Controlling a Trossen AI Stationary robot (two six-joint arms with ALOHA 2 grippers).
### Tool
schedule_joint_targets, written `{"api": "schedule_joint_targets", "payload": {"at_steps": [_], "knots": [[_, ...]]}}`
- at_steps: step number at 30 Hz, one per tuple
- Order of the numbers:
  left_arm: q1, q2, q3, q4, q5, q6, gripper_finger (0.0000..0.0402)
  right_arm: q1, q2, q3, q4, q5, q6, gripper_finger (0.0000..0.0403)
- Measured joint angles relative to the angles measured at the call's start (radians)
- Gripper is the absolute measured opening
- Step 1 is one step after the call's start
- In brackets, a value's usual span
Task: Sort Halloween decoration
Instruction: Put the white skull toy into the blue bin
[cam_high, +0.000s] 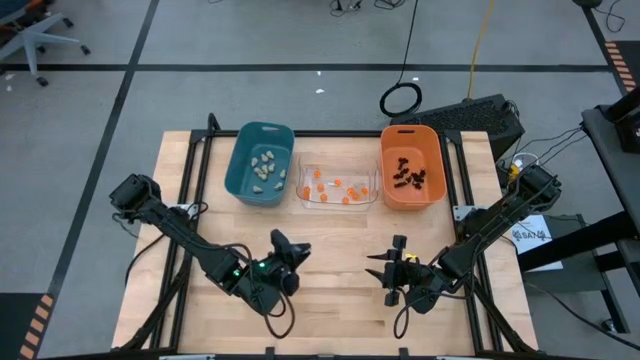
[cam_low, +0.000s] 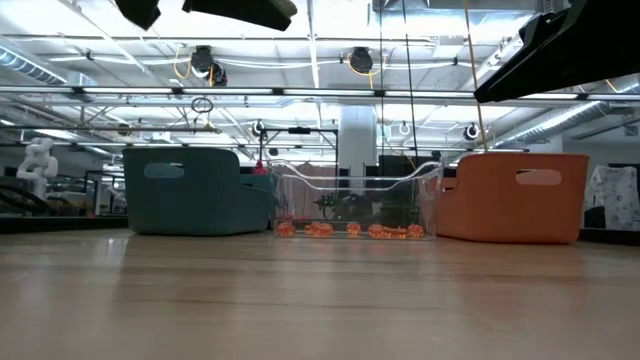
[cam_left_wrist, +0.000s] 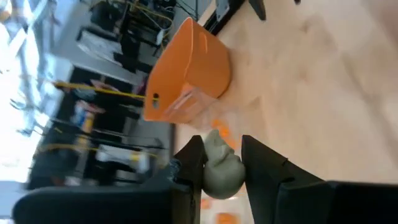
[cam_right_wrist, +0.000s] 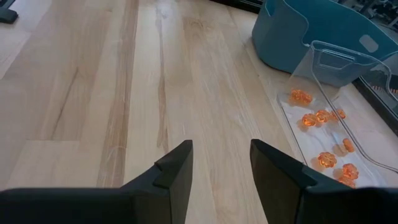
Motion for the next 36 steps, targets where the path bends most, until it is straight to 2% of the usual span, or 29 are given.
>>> {"api": "schedule_joint_targets", "payload": {"at_steps": [15,26,36], "knots": [[0.000,0.000,0.000,-0.001,0.040,-0.776,0.0084,0.000,0.000,0.000,0.000,0.000,0.037,0.0144],[0.000,0.000,0.000,0.000,0.282,-1.219,0.0084,0.001,0.000,0.000,0.000,-0.004,0.160,0.0144],[0.001,0.000,0.000,0.000,0.516,-1.421,0.0084,0.001,0.000,0.000,0.001,-0.056,0.184,0.0144]]}}
